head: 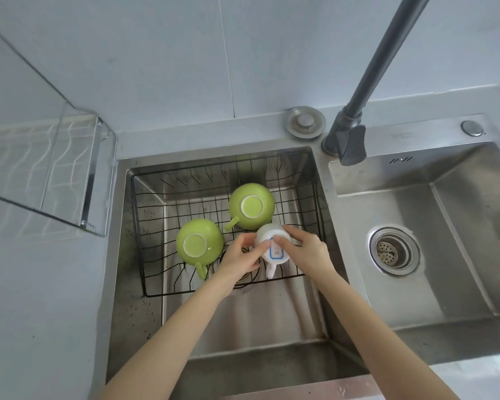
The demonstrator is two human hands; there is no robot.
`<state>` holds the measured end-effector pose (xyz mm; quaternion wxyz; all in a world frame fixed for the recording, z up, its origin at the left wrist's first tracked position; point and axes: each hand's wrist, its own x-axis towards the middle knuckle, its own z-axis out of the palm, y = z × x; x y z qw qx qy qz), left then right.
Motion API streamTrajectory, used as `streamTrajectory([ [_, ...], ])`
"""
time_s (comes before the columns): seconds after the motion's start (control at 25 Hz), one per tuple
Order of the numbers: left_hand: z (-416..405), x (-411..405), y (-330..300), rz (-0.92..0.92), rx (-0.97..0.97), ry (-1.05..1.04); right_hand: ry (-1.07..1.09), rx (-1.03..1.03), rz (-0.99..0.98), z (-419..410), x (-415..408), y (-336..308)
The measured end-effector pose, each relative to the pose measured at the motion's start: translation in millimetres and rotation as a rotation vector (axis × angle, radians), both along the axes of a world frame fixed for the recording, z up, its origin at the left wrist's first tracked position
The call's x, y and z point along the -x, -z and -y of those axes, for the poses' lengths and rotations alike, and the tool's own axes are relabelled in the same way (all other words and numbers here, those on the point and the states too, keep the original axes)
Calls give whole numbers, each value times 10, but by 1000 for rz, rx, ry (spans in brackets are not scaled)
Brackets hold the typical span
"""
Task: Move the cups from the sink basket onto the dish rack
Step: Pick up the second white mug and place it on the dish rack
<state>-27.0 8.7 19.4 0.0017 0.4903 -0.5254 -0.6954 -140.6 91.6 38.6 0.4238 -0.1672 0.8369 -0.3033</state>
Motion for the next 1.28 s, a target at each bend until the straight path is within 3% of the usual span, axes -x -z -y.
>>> streamTrajectory([
  [0.28, -58, -334, -513, -154, 53, -61, -108, 154, -113, -124, -282, -524],
  [0.76, 0, -1131, -1701, -395, 225, 4, -478, 504, -361, -398, -921, -1593],
  [1.0, 81, -1566, -2178, -465, 199, -51, -420, 655, -546, -128, -1369, -1921],
  [1.28, 449, -2229, -2703, -513, 326, 75, -446, 810, -497, 238, -1807, -2460],
])
